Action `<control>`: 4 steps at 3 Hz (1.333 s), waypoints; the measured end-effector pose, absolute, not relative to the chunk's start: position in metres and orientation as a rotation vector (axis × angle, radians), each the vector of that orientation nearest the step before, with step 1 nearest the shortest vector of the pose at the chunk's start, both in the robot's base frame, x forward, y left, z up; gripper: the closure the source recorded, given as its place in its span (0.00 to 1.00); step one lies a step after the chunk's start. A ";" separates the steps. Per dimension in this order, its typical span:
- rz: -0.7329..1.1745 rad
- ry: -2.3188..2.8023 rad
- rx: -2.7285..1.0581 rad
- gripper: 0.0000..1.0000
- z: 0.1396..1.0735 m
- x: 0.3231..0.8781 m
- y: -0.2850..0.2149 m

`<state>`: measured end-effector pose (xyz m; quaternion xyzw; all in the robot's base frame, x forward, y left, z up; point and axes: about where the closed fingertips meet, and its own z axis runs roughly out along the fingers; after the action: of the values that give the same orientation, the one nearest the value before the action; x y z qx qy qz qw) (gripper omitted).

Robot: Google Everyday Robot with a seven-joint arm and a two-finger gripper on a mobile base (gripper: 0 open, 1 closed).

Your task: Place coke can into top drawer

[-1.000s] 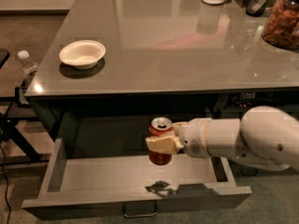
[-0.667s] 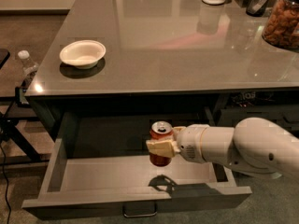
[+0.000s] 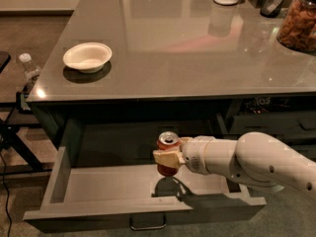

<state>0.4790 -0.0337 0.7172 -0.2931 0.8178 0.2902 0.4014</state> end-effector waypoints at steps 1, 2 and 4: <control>0.734 2.061 -0.757 1.00 0.703 0.490 -0.030; 0.754 2.043 -0.735 1.00 0.686 0.502 -0.026; 0.772 2.033 -0.726 1.00 0.681 0.501 -0.020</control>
Offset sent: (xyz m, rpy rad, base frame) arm 0.0269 0.0056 -0.0368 0.0332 -0.0133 -0.0043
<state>0.5005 -0.0198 0.6806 -0.2885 0.8080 0.3069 0.4121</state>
